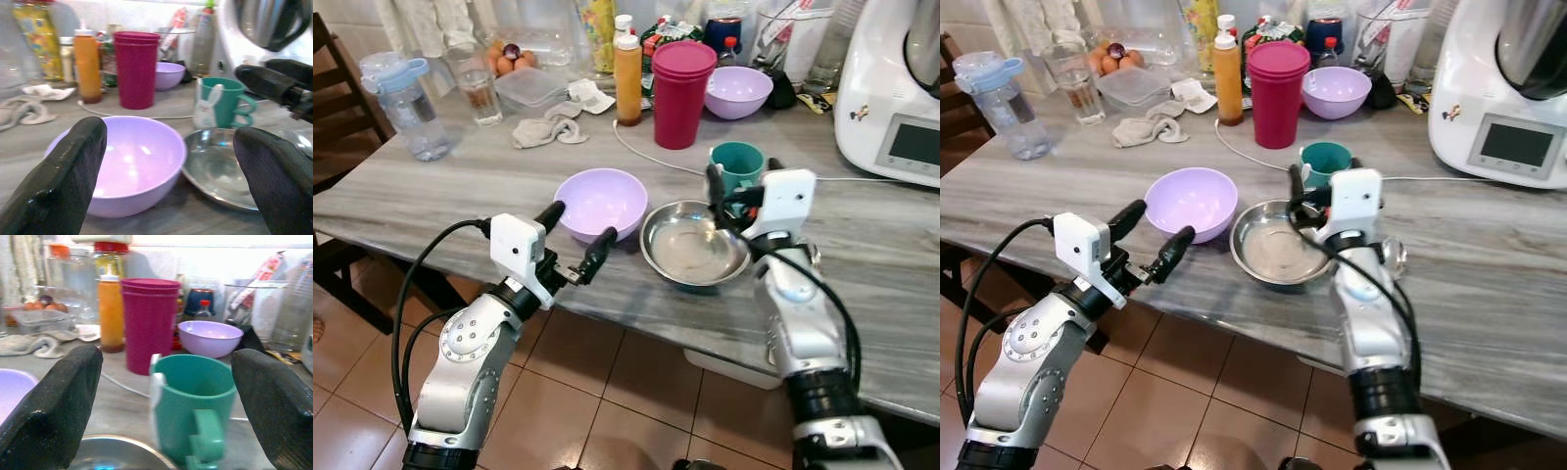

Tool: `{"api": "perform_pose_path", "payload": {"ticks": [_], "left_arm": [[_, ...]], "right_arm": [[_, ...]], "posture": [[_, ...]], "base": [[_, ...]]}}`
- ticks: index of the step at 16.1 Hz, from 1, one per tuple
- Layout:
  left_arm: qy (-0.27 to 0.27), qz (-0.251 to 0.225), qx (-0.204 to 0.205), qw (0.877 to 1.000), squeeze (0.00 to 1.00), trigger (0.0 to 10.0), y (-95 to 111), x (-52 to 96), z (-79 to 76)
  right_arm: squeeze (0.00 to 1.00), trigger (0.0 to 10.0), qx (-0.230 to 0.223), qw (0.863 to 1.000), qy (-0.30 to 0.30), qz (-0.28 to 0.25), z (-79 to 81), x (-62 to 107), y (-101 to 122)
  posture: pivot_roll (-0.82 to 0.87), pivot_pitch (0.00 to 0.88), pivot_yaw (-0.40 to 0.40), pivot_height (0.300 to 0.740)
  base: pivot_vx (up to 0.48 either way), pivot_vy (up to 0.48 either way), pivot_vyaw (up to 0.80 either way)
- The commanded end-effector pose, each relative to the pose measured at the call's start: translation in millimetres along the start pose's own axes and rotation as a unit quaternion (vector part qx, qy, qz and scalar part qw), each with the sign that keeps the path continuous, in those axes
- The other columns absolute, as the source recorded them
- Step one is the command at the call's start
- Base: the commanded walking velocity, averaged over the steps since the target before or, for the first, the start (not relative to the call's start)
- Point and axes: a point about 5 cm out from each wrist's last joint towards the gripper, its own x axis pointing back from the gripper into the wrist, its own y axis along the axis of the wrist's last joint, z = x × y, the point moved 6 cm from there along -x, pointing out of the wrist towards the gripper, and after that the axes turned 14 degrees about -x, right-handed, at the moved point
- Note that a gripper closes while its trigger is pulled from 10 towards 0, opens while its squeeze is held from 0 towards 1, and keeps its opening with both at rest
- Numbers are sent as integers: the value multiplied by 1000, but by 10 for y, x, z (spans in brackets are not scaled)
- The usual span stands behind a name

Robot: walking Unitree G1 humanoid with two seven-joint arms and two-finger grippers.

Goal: Setting the table

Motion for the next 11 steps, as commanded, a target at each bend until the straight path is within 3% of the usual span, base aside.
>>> {"api": "perform_pose_path", "payload": {"ticks": [1,2,7,8,11], "left_arm": [[26,5,-10,1000,0,10000,-12,3,84],[50,11,-18,998,0,10000,-30,-4,136],[133,32,-40,990,0,10000,-110,-42,328],[143,35,-44,988,0,10000,-126,-43,355],[166,41,-48,984,0,10000,-152,-41,417]], "right_arm": [[1000,10000,1,1000,7,-4,63,18,35],[1000,10000,32,999,16,-6,122,31,37],[1000,10000,32,999,25,8,193,65,4],[882,10000,35,999,27,9,204,69,-3],[843,10000,36,999,31,12,229,73,-16]], "posture": [[-73,89,36,740],[-72,87,36,740],[-68,81,33,740],[-69,80,33,740],[-67,77,33,740]], "base": [[0,0,0],[0,0,800],[0,0,800],[0,0,800],[0,0,800]]}}
